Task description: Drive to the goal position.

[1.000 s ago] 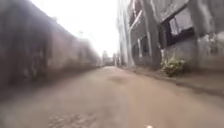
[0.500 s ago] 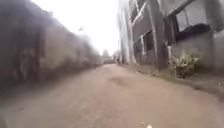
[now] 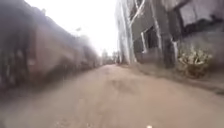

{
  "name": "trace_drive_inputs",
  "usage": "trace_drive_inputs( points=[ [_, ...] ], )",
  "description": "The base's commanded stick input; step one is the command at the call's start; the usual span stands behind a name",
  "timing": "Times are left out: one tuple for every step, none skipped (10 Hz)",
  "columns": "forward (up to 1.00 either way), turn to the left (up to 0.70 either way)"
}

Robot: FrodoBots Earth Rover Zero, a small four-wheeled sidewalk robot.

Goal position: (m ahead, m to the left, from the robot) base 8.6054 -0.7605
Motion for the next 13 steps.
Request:
trace_drive_inputs(
  points=[
    [1.00,0.01],
    [1.00,0.01],
    [1.00,0.01],
    [1.00,0.01],
    [1.00,0.01],
    [1.00,0.01],
    [1.00,0.01],
    [1.00,0.01],
    [1.00,0.01],
    [1.00,0.01],
    [1.00,0.01],
    [1.00,0.01],
    [1.00,0.01]
  ],
)
